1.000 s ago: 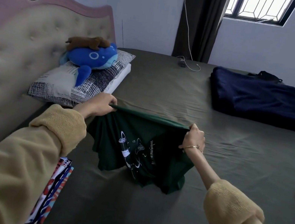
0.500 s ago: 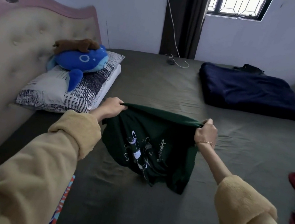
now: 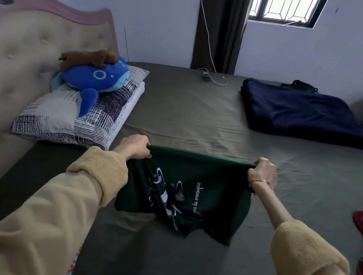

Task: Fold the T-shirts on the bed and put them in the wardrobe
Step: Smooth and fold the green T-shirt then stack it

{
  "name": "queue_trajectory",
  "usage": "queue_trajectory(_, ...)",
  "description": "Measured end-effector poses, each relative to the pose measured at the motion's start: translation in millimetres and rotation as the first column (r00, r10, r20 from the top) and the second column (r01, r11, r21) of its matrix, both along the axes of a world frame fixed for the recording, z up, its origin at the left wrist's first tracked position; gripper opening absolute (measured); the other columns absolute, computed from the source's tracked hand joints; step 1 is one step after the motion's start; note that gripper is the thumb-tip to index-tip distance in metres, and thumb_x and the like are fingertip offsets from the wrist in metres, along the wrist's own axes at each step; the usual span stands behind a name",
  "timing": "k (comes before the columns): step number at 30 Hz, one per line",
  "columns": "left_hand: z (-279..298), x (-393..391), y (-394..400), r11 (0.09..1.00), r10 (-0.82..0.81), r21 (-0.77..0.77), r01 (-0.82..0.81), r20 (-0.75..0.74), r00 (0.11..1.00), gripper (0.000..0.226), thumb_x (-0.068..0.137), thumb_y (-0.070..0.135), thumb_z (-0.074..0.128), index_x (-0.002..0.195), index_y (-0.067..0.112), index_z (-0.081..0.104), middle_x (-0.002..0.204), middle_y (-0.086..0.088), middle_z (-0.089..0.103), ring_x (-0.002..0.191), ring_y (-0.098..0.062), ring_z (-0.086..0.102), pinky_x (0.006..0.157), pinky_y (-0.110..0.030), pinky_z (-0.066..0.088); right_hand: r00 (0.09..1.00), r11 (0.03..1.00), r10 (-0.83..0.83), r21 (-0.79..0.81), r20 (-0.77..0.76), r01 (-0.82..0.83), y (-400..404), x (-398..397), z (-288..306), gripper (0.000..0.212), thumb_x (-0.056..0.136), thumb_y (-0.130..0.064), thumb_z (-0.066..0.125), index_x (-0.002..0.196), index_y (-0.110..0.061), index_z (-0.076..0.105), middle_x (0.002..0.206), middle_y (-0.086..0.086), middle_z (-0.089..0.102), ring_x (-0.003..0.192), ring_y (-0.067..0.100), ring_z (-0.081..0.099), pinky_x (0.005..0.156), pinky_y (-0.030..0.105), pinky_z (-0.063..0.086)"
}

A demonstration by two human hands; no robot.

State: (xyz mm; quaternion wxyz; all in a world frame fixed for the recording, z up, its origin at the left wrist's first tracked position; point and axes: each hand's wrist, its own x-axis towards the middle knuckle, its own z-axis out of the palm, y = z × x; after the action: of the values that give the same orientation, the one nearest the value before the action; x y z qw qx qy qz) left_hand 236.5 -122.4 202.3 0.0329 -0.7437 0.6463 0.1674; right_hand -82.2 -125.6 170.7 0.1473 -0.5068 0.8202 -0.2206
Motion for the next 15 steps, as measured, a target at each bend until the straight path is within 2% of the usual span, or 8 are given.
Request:
queue_trajectory(2,0,-2,-7,1.000,0.012,-0.022,-0.013,-0.031,0.999,0.033,0.082,0.030,0.066,0.113,0.018,0.065,0.118,-0.008,0.063,0.110,-0.027,0.057,0.089,-0.033,0.043,1.000,1.000,-0.018,0.009,0.006,0.018,-4,1,0,0.032,0.086,0.004,0.047,0.115,-0.003,0.059,0.121,0.019,0.057,0.111,0.036,0.054,0.085,0.035,0.046)
queue_trajectory(5,3,-5,-13,0.996,0.028,-0.077,-0.033,-0.070,0.997,0.016,0.078,0.026,0.063,0.089,0.016,0.069,0.102,-0.009,0.067,0.099,-0.028,0.060,0.079,-0.030,0.043,0.998,0.999,-0.038,0.012,0.046,0.037,-9,-2,-3,0.029,0.087,0.005,0.046,0.114,-0.001,0.057,0.119,0.021,0.057,0.110,0.037,0.054,0.086,0.037,0.046)
queue_trajectory(8,5,-6,-20,0.985,0.051,-0.158,-0.070,-0.124,0.991,0.013,0.078,0.025,0.060,0.069,0.017,0.058,0.094,-0.008,0.066,0.092,-0.028,0.059,0.072,-0.028,0.040,0.998,0.999,-0.043,0.000,0.053,0.043,-15,-6,-4,0.028,0.088,0.003,0.046,0.114,0.000,0.058,0.121,0.021,0.056,0.111,0.037,0.054,0.088,0.038,0.044)
queue_trajectory(10,4,-8,-24,0.982,0.040,-0.178,-0.064,-0.138,0.990,0.007,0.080,0.022,0.058,0.078,0.016,0.060,0.101,-0.010,0.065,0.098,-0.030,0.058,0.077,-0.030,0.042,0.998,0.999,-0.041,-0.008,0.047,0.042,-18,-8,-4,0.028,0.089,0.002,0.045,0.114,0.001,0.057,0.121,0.023,0.056,0.111,0.037,0.054,0.088,0.037,0.044)
queue_trajectory(12,0,-10,-29,0.986,0.031,-0.157,-0.048,-0.103,0.994,0.015,0.081,0.014,0.056,0.093,0.010,0.064,0.108,-0.013,0.064,0.103,-0.032,0.058,0.084,-0.032,0.044,0.998,0.999,-0.049,0.002,0.044,0.049,-20,-9,-6,0.027,0.090,0.002,0.044,0.115,0.002,0.056,0.119,0.024,0.057,0.110,0.038,0.055,0.087,0.038,0.045)
queue_trajectory(15,-11,-12,-32,0.991,0.043,-0.122,-0.047,-0.035,0.998,0.019,0.083,0.006,0.052,0.097,0.004,0.065,0.110,-0.018,0.063,0.101,-0.033,0.058,0.083,-0.035,0.046,0.998,0.996,-0.055,0.075,0.024,0.053,-19,-12,-5,0.027,0.091,-0.001,0.044,0.114,0.005,0.056,0.120,0.027,0.056,0.111,0.039,0.055,0.087,0.038,0.045)
